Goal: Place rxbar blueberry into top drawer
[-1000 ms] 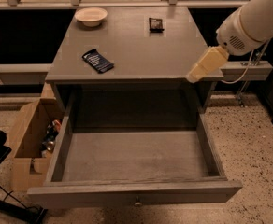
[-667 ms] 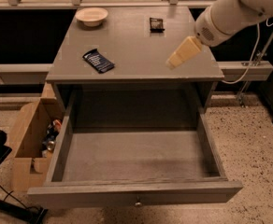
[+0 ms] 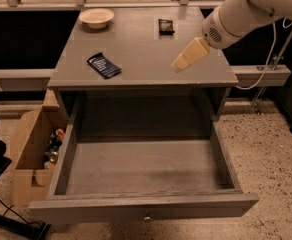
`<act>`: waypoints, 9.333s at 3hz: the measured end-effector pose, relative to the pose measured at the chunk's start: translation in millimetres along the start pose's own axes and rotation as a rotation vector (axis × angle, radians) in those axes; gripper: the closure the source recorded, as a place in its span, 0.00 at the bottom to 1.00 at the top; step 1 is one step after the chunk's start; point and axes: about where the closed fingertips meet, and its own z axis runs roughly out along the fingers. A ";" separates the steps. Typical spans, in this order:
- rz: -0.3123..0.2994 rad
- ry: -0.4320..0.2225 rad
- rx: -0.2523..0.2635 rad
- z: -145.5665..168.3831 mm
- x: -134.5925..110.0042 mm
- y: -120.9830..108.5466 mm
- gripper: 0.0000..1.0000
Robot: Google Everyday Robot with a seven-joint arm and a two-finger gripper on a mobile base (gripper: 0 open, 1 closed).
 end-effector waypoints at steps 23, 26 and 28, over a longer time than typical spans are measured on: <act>0.266 -0.037 -0.474 176.3 185.0 211.2 0.82; 0.262 -0.034 -0.482 178.4 184.3 215.6 0.12; 0.261 -0.034 -0.484 178.9 184.1 216.8 0.00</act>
Offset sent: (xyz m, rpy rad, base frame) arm 0.1130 0.1138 -0.0086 0.0577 0.0427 0.0580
